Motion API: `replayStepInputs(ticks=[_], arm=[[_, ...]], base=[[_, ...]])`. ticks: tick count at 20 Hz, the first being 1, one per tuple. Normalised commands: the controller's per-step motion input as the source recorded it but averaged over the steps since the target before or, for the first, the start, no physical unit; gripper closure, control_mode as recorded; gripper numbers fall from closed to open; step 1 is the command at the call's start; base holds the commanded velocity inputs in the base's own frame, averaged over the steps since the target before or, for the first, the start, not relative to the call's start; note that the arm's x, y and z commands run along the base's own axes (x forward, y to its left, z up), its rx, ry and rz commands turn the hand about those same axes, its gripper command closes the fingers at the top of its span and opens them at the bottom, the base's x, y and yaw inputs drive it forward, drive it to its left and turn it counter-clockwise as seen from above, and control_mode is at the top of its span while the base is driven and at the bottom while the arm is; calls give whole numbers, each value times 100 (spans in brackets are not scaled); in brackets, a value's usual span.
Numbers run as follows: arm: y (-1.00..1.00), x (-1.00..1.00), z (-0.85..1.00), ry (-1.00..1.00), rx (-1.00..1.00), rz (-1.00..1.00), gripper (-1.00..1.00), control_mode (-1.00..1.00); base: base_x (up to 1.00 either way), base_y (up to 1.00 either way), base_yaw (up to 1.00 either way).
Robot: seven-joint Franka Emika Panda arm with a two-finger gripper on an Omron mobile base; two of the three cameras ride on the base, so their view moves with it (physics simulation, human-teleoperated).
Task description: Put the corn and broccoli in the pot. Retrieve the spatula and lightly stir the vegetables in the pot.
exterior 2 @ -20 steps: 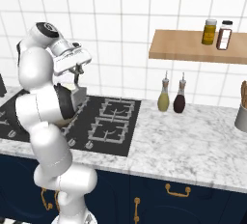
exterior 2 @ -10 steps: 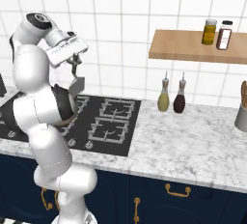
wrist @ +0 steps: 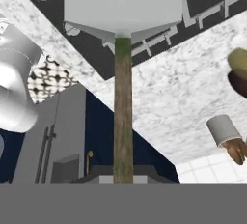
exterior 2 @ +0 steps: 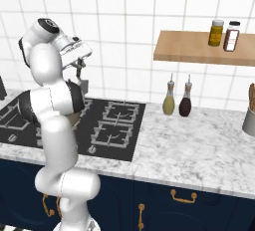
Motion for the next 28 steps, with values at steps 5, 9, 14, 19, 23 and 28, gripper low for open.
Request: replayStepInputs(ticks=[5,9,14,19,23,28], arm=[[35,11,-27,-1,-2,-2,100,-100],[73,0,0,-6,-1,-6,100,-100],[24,-32,12,-11,-2,-7,100,-100],[30,-22,-12,-7,-12,6,100,-100],[21,-13,13,-11,-8,17,100,-100],[6,-3,-16,-1,0,29,100,-100]], base=[[0,0,0],[0,0,0],[0,0,0],[0,0,0],[0,0,0],[0,0,0]])
